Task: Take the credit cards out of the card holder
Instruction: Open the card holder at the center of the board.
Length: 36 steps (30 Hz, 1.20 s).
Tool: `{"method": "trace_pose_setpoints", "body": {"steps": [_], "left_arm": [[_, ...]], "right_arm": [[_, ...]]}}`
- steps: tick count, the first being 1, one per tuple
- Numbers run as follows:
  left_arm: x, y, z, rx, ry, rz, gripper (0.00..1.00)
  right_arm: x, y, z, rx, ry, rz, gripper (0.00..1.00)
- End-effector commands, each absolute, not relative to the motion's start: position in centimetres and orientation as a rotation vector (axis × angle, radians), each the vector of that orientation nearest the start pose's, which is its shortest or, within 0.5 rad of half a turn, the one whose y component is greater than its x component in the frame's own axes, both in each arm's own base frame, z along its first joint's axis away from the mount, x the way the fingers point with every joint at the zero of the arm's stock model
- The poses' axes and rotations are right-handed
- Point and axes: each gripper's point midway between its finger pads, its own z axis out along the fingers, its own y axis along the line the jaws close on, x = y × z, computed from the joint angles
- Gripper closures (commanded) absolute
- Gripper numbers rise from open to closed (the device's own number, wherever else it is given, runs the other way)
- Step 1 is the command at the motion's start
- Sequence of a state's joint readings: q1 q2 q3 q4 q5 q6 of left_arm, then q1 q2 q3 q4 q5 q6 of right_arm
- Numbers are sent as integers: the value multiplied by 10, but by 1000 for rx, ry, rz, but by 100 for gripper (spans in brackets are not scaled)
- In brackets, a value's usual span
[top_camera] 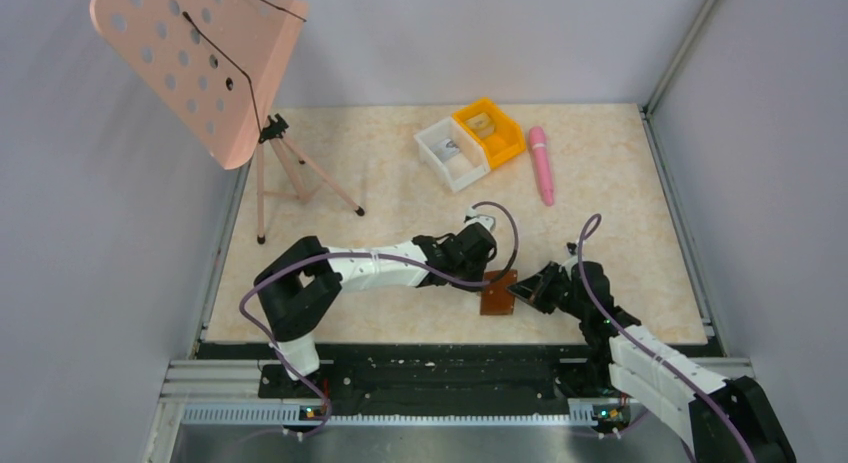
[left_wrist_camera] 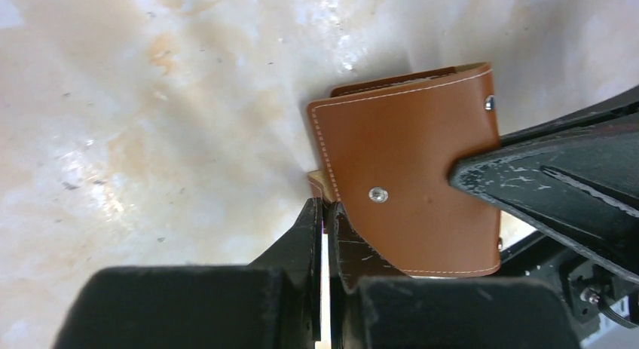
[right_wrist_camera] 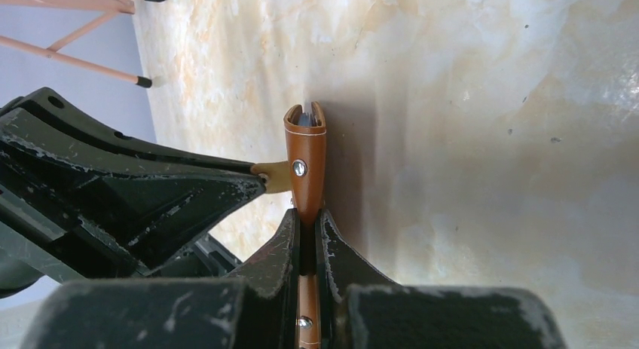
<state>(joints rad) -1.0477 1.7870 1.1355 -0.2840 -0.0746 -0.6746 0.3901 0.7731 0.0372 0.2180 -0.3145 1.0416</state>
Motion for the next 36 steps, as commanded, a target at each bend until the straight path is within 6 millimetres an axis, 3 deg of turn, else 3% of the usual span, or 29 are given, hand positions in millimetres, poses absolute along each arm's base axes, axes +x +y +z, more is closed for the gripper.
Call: {"method": "trace_pose_setpoints", "body": {"steps": [1, 10, 19, 26, 31, 36], "left_arm": [[210, -356, 57, 433, 2551, -465, 100], [203, -345, 62, 391, 2551, -492, 100], [192, -341, 65, 316, 2533, -604, 100], [185, -350, 72, 310, 2524, -710, 100], [184, -351, 77, 248, 2507, -780, 100], [181, -350, 83, 208, 2501, -833, 100]], "right_arm": [[197, 181, 66, 434, 2180, 1170, 100], [207, 176, 58, 381, 2276, 1030, 98], [218, 169, 45, 324, 2419, 861, 73], [210, 168, 56, 261, 2442, 829, 36], [206, 170, 74, 242, 2413, 801, 35], [190, 196, 75, 159, 2401, 869, 40]]}}
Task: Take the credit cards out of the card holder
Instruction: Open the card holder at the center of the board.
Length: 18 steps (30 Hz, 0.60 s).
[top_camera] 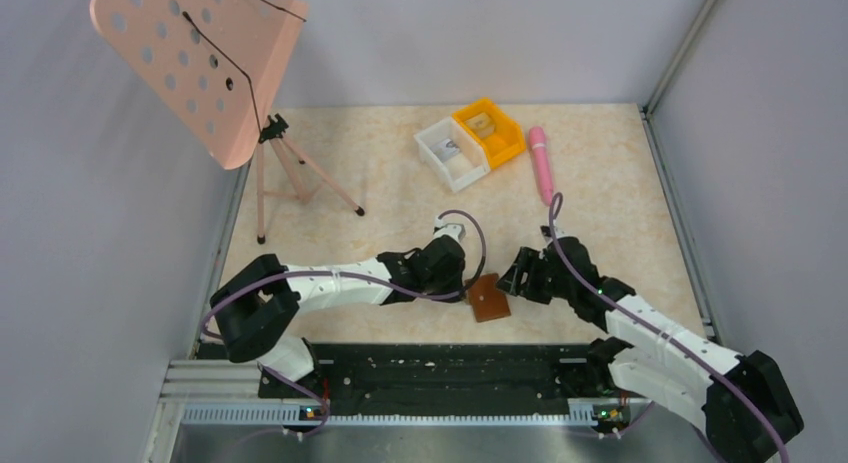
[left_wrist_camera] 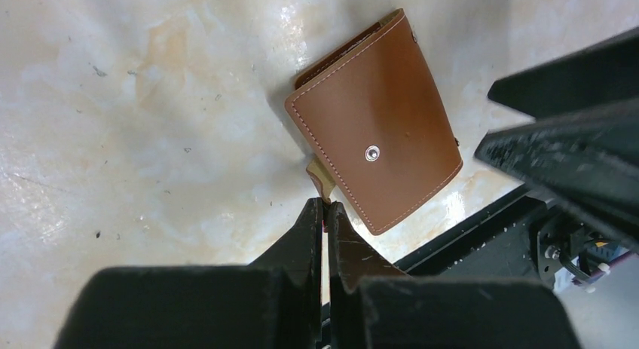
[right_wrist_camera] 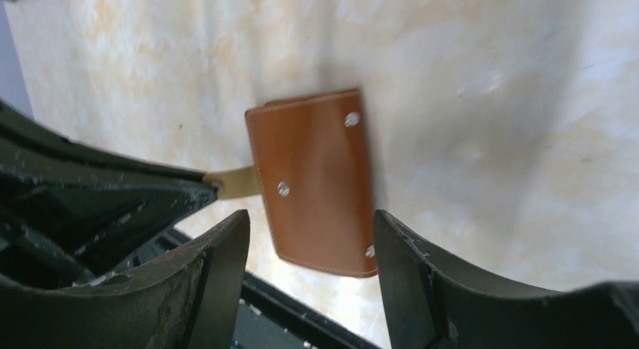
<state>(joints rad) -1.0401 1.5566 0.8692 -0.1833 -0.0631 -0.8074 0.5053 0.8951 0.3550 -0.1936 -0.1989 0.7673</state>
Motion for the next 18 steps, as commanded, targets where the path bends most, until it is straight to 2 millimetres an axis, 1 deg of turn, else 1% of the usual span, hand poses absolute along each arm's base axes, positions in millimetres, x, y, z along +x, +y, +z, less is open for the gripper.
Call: {"method": "trace_pose_setpoints", "body": {"steps": [1, 4, 8, 12, 14, 18], "left_arm": [[180, -349, 83, 198, 2499, -839, 100], [179, -345, 81, 170, 2496, -847, 100], [180, -338, 78, 147, 2502, -812, 100], [179, -333, 80, 99, 2491, -832, 100], [178, -330, 81, 57, 2484, -849, 100], [173, -321, 78, -1, 2483, -867, 100]], "right_arm": [[187, 200, 74, 143, 2396, 868, 40], [181, 208, 75, 96, 2382, 836, 40], [180, 213, 79, 67, 2354, 744, 39], [175, 233, 84, -1, 2322, 742, 37], [170, 242, 80, -46, 2323, 715, 36], [167, 253, 71, -109, 2328, 628, 32]]}}
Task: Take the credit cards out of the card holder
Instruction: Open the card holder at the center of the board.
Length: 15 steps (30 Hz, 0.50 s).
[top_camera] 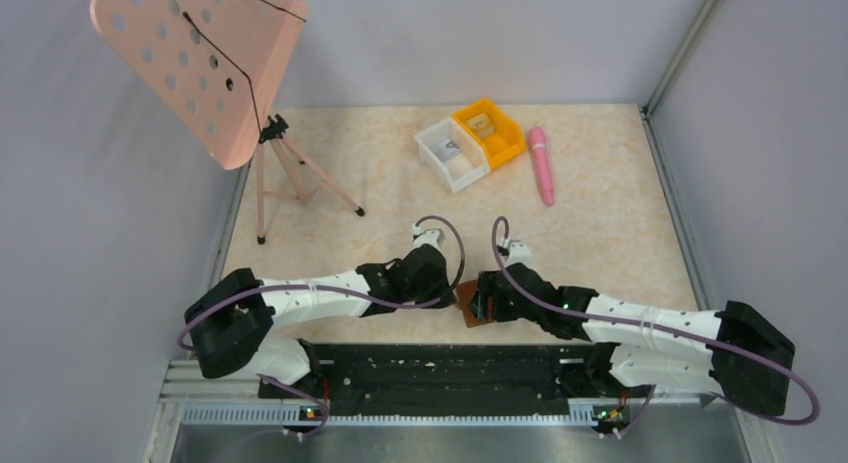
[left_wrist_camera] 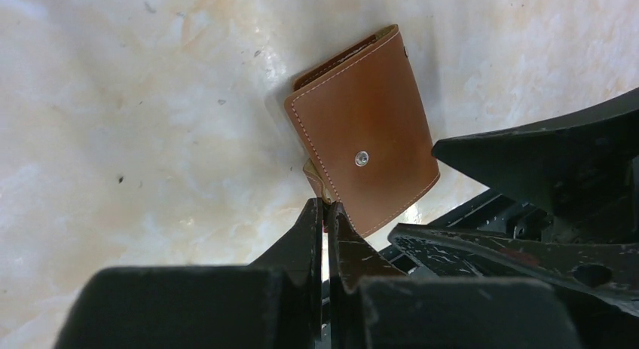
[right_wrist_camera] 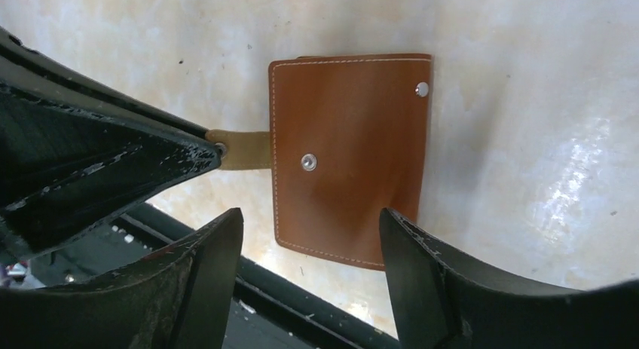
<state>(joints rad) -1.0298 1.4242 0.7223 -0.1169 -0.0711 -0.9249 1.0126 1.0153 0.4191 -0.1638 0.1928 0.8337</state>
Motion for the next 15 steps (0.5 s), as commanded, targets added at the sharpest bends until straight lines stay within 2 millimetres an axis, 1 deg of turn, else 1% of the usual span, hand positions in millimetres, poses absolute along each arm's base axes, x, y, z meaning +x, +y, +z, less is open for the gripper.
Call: {"method": "trace_pose_setpoints", "body": {"steps": [1, 3, 5, 8, 9, 15], "left_arm": [[172, -319, 75, -13, 2487, -868, 100], [170, -314, 70, -47, 2493, -871, 100], [167, -310, 64, -78, 2504, -872, 100], [162, -305, 57, -109, 2523, -878, 100], [162, -303, 56, -118, 2525, -877, 100], [161, -290, 53, -199, 2512, -866, 100]], "right_arm": [[167, 255, 71, -119, 2321, 595, 31], [169, 256, 67, -132, 2314, 544, 30], [169, 260, 63, -143, 2315, 535, 28], [168, 266, 60, -166, 2306, 506, 23], [167, 269, 62, -176, 2296, 495, 22], [160, 275, 67, -219, 2242, 357, 22]]}}
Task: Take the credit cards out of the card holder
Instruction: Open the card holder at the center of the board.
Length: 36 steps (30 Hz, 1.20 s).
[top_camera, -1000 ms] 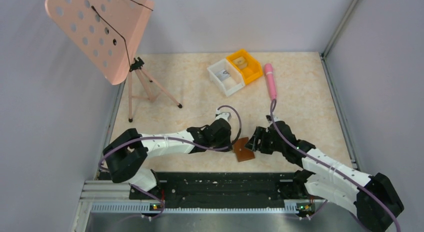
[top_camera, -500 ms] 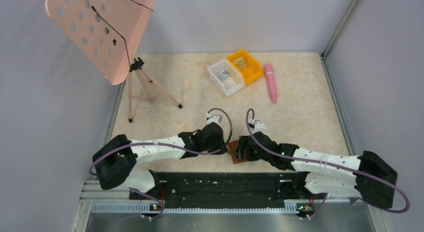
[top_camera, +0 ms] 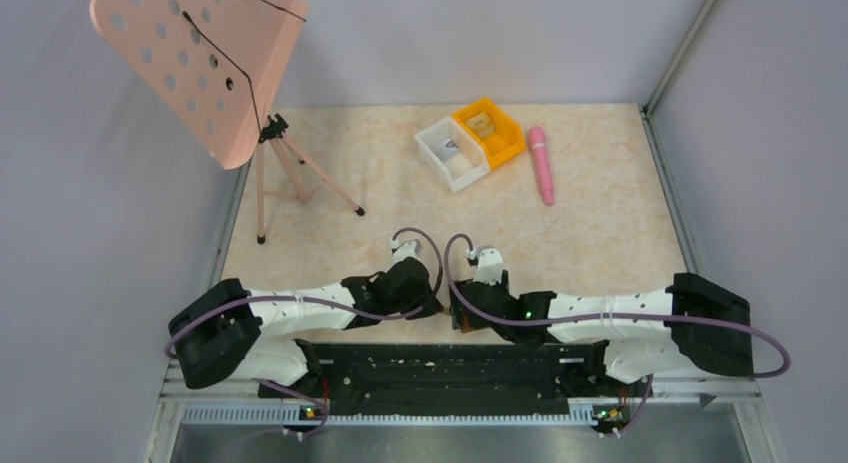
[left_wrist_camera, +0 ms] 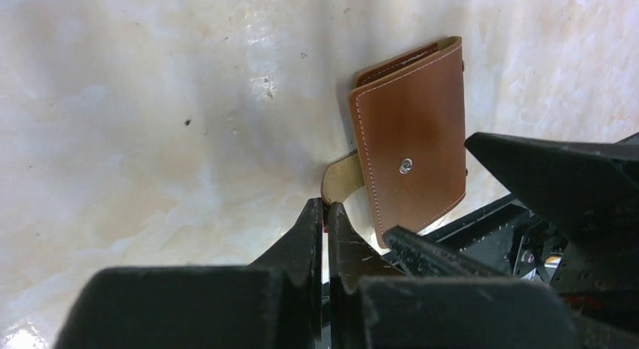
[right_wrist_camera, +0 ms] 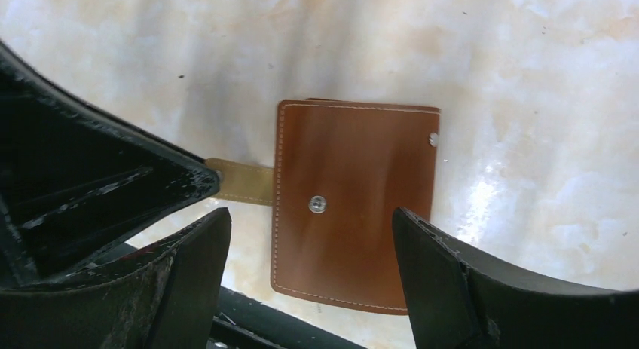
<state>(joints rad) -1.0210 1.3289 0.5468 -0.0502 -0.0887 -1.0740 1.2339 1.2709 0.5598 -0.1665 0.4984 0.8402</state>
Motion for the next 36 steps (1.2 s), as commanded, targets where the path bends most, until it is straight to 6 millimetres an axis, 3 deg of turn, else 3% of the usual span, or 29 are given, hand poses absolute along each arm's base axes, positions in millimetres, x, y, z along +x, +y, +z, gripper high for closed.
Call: {"method": "trace_pose_setpoints", "body": {"steps": [1, 8, 15, 22, 36], "left_arm": [[161, -288, 52, -206, 2513, -864, 100], [159, -296, 57, -219, 2498, -960, 100], [157, -295, 47, -239, 2522, -957, 100], [159, -290, 48, -247, 2507, -932, 100], [168, -277, 50, -239, 2477, -836, 100]], "right_arm": [[158, 275, 66, -232, 2240, 331, 22], [150, 275, 45, -239, 2298, 263, 20], [153, 276, 34, -234, 2321, 148, 13], [155, 265, 21, -228, 2339, 21, 13], [159, 249, 54, -127, 2288, 133, 29]]}}
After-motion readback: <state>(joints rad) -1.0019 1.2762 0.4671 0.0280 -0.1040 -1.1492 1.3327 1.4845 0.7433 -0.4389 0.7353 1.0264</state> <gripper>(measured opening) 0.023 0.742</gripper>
